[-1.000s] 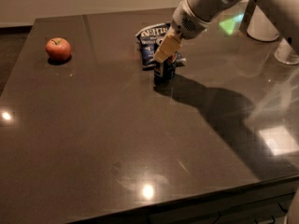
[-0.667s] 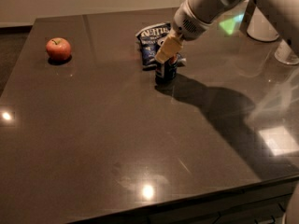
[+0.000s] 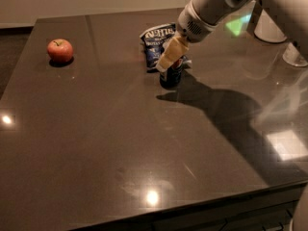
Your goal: Move pepsi can near blue chip bag
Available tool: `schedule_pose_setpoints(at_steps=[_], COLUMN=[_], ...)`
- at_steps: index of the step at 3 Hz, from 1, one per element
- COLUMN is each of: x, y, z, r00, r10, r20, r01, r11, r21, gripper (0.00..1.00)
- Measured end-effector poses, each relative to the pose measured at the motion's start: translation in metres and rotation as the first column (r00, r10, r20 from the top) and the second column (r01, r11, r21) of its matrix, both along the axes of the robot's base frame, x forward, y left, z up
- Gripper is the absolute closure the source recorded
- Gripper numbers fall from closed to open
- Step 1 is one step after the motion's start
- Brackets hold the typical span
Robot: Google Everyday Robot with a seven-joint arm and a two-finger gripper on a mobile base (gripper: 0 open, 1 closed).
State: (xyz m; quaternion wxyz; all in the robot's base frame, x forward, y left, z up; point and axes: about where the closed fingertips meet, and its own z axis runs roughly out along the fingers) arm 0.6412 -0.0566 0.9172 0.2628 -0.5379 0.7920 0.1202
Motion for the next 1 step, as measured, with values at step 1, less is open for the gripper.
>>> schedule_pose_setpoints(at_steps=[1], x=[0.0000], y=[0.0001], z=[-0.0001], r00=[1.0000], r10=[0.000], r20=[0.000], r01=[0.000], r11=[1.000], r21=[0.000], gripper=[0.00])
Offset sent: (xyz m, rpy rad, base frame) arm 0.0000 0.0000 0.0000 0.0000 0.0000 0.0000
